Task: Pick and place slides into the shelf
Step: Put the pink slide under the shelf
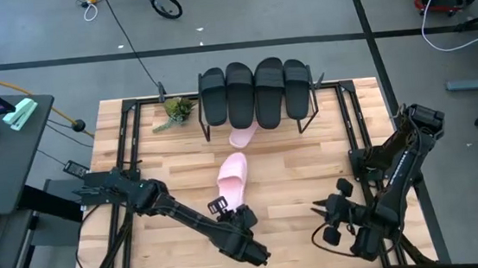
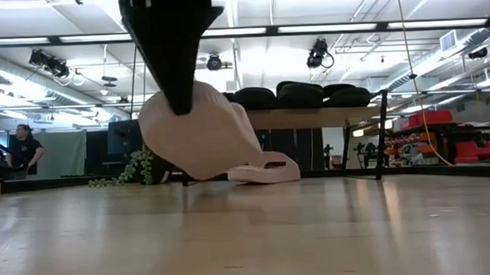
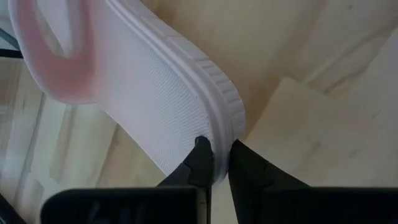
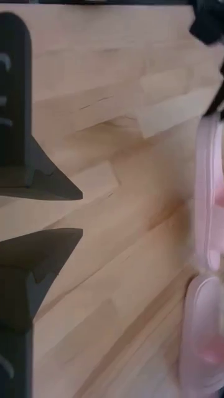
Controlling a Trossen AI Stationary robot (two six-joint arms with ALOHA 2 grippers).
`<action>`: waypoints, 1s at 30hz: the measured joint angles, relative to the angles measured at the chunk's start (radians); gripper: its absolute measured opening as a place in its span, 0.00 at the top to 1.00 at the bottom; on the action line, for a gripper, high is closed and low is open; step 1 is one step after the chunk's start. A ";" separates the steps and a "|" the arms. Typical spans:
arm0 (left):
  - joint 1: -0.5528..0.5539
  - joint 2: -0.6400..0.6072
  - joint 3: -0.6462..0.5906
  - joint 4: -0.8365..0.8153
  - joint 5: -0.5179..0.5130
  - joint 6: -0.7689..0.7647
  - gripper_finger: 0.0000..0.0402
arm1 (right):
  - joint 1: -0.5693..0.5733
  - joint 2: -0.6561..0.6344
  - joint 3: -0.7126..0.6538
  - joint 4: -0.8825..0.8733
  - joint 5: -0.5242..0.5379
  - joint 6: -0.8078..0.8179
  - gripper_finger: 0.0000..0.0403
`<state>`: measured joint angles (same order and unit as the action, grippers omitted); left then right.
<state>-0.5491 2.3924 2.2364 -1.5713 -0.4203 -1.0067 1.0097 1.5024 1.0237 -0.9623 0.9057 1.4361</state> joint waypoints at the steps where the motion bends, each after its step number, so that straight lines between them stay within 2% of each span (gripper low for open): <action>1: -0.004 -0.008 0.000 -0.001 -0.003 -0.009 0.92 | -0.008 0.001 0.000 0.021 0.000 -0.036 0.78; 8: -0.011 -0.042 0.001 0.000 -0.026 -0.060 0.92 | -0.077 0.002 0.000 0.063 0.000 -0.177 0.78; 11: 0.009 -0.044 0.001 0.000 -0.092 -0.057 0.92 | -0.125 0.002 0.000 0.074 0.000 -0.255 0.78; 14: 0.047 -0.045 -0.012 0.001 -0.097 -0.048 0.92 | -0.184 0.002 0.000 0.116 -0.014 -0.359 0.78; 18: 0.094 -0.054 -0.116 0.004 -0.086 -0.029 0.92 | -0.245 0.002 0.000 0.169 -0.060 -0.476 0.78; 20: 0.109 -0.072 -0.183 -0.002 -0.054 -0.035 0.92 | -0.262 0.002 0.000 0.173 -0.064 -0.495 0.78; 24: 0.110 -0.099 -0.318 -0.001 -0.062 -0.084 0.92 | -0.283 0.002 0.000 0.171 -0.064 -0.517 0.79; 30: 0.101 -0.119 -0.365 0.005 -0.081 -0.116 0.92 | -0.305 0.002 0.000 0.171 -0.066 -0.524 0.79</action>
<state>-0.4485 2.2738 1.8717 -1.5666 -0.5016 -1.1224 0.7048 1.5047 1.0237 -0.7910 0.8398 0.9123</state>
